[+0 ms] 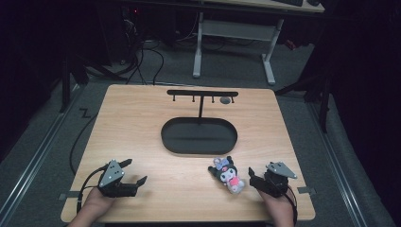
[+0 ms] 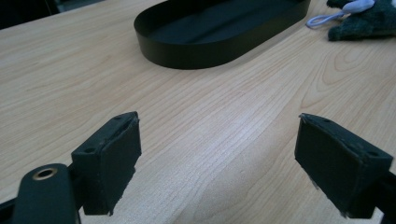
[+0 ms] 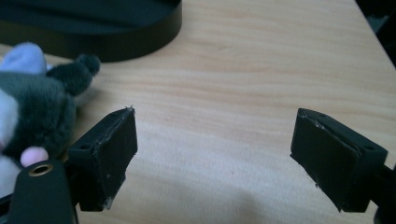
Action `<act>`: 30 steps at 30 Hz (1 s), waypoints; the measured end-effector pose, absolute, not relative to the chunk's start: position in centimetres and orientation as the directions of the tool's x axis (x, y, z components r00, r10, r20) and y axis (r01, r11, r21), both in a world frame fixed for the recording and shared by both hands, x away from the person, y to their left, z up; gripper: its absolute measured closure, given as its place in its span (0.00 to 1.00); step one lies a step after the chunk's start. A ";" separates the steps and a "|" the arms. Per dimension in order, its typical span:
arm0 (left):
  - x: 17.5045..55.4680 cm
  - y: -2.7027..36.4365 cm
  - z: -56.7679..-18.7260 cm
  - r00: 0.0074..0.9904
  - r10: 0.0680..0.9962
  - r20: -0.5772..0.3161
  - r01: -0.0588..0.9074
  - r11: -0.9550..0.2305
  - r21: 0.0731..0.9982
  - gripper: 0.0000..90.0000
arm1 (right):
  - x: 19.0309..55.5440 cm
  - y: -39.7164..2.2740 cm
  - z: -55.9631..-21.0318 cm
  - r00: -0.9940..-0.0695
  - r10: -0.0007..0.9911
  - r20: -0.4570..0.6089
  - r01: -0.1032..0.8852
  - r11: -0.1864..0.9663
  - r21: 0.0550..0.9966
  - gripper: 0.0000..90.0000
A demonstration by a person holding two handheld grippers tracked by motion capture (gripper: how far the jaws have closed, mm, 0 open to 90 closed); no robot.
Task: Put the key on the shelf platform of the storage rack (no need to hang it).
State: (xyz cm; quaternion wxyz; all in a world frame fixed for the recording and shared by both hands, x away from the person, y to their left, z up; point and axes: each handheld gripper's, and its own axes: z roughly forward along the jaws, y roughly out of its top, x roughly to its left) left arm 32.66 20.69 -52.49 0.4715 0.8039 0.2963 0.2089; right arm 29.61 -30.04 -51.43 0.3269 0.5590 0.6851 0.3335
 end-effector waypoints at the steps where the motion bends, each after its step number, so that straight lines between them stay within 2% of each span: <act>1: 32.7 20.7 -52.5 0.737 0.674 0.056 0.282 -0.381 0.880 0.17 | 29.7 -30.1 -51.4 -0.165 0.984 -0.075 0.539 0.153 0.828 0.16; 13: 32.2 20.7 -52.5 0.752 0.654 0.079 0.247 -0.391 0.887 0.17 | 29.8 -30.4 -51.1 -0.150 0.984 -0.092 0.520 0.158 0.839 0.16; 17: 31.5 20.9 -52.5 0.754 0.649 0.105 0.206 -0.384 0.900 0.17 | 29.2 -30.5 -51.0 -0.137 0.987 -0.083 0.532 0.144 0.835 0.16; 22: 31.9 20.9 -52.5 0.755 0.651 0.077 0.233 -0.377 0.896 0.17 | 29.1 -30.2 -50.9 -0.128 0.989 -0.068 0.532 0.126 0.837 0.17; 30: 31.9 20.8 -52.5 0.755 0.649 0.091 0.229 -0.391 0.891 0.17 | 29.3 -29.3 -50.9 -0.161 0.984 -0.073 0.532 0.149 0.834 0.18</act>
